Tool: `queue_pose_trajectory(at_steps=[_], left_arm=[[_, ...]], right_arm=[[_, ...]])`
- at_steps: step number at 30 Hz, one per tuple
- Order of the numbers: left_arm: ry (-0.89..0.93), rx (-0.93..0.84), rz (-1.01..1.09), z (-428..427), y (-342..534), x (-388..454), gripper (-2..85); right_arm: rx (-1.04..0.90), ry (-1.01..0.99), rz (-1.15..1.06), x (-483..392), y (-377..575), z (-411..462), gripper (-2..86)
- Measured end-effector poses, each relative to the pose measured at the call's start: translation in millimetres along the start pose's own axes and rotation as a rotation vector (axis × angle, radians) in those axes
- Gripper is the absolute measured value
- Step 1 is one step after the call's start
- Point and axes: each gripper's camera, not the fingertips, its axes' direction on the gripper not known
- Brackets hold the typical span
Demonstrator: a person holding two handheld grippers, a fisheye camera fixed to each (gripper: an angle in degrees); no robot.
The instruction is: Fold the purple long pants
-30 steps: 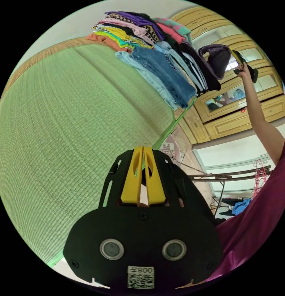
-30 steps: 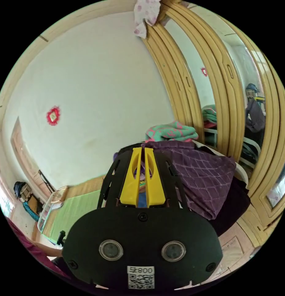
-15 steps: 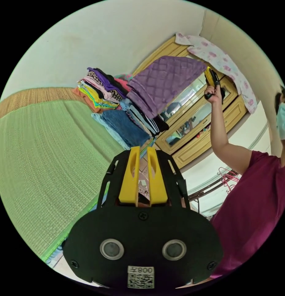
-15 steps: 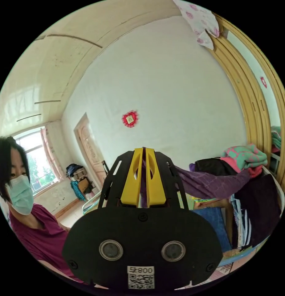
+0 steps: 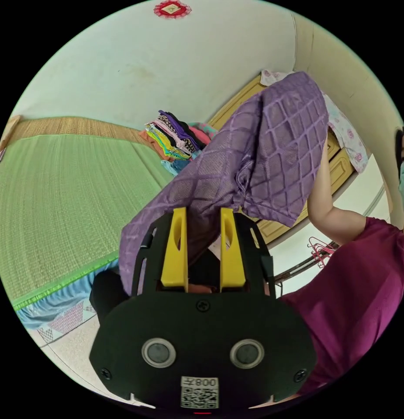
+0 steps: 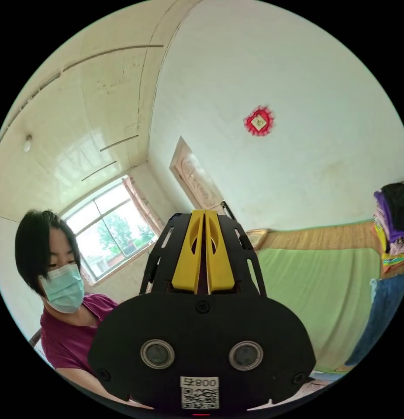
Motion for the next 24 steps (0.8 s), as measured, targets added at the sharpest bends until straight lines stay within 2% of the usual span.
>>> queue_pose_trajectory(at_steps=[4,8,18,24], left_arm=[[-0.089,0.038,-0.063,-54,49,-23,4.2],[-0.068,0.090,-0.125,-108,90,-51,2.1],[-0.115,0.208,-0.088,-188,111,-98,9.1],[-0.048,0.159,-0.046,-187,92,-127,10.1]], right_arm=[[-0.021,-0.163,0.075,7,17,36,0.0],[-0.053,-0.202,0.082,2,10,57,0.0],[-0.130,-0.239,-0.014,-45,-40,84,0.0],[-0.125,-0.203,-0.031,-61,-64,76,0.0]])
